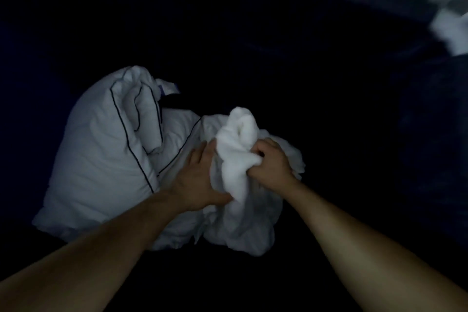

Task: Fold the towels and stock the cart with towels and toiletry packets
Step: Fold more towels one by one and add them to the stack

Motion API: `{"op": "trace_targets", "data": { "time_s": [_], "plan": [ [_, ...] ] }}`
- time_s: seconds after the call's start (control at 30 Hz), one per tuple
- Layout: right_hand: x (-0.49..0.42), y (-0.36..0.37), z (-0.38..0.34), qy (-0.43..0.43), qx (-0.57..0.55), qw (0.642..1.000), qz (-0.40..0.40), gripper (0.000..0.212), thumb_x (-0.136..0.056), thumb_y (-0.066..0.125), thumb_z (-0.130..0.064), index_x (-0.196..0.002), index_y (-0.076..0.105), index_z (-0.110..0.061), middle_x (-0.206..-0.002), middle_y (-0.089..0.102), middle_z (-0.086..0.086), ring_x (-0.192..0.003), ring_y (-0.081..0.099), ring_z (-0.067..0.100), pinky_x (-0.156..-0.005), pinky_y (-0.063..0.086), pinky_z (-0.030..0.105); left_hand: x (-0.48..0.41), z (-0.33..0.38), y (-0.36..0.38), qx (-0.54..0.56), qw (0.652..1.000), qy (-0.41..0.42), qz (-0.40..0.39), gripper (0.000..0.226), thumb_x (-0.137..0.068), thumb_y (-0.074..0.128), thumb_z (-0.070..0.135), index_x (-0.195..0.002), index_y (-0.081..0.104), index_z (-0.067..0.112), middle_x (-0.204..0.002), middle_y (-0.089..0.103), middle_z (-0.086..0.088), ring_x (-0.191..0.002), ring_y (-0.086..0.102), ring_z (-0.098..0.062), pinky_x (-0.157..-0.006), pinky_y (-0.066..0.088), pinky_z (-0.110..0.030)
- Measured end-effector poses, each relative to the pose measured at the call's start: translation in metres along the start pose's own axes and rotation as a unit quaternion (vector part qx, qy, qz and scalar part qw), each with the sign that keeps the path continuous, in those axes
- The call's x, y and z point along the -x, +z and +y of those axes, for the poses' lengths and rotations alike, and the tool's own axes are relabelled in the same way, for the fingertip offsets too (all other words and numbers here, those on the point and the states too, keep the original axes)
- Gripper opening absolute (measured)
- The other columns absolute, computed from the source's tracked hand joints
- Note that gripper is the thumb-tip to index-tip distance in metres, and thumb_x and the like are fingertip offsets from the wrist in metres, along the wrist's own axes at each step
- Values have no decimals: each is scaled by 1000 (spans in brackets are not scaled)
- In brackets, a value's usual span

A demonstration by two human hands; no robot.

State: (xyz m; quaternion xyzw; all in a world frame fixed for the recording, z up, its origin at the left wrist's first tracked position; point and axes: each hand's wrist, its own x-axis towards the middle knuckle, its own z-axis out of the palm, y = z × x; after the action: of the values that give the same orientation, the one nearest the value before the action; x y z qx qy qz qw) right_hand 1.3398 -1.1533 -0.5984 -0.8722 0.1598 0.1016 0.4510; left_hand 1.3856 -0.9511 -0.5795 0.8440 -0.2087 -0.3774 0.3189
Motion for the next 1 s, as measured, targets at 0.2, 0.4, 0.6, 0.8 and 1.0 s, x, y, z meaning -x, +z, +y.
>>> {"op": "trace_targets", "data": {
  "time_s": [0.2,0.4,0.6,0.8,1.0],
  "plan": [
    [86,-113,-124,-29,-121,989,79,27,-53,59,-38,-69,43,-24,-69,51,-15,-59,46,-4,-55,40,12,53,138,-48,122,984,122,47,60,-67,89,1,-113,54,19,-107,59,5,-101,52,20,-88,46,-11],
    [185,-218,-203,-111,-252,956,98,22,-62,64,-22,-81,55,-31,-83,58,-10,-79,56,8,-67,49,26,131,270,-76,198,960,176,86,40,-62,86,9,-86,67,35,-80,71,22,-82,65,12,-63,50,-9],
    [292,-338,-226,-175,-441,865,161,32,-77,70,-37,-106,66,-25,-103,70,-1,-87,68,17,-70,54,26,215,409,-68,271,920,248,139,81,-42,87,41,-118,67,25,-109,73,4,-103,69,-17,-83,58,-39],
    [415,-446,-189,-162,-232,945,163,83,-78,71,-54,-150,34,-37,-145,50,-9,-126,56,11,-102,50,34,290,547,-19,279,886,363,80,60,-61,75,17,-117,60,-4,-113,66,-21,-111,63,-42,-92,53,-56],
    [490,-508,-145,-97,-25,918,383,21,-85,71,-17,-102,61,-23,-75,64,-12,-62,61,-9,-58,45,7,298,618,43,307,872,381,27,41,-69,63,4,-109,61,-5,-95,66,-21,-89,66,-35,-75,56,-46]
  ]
}}
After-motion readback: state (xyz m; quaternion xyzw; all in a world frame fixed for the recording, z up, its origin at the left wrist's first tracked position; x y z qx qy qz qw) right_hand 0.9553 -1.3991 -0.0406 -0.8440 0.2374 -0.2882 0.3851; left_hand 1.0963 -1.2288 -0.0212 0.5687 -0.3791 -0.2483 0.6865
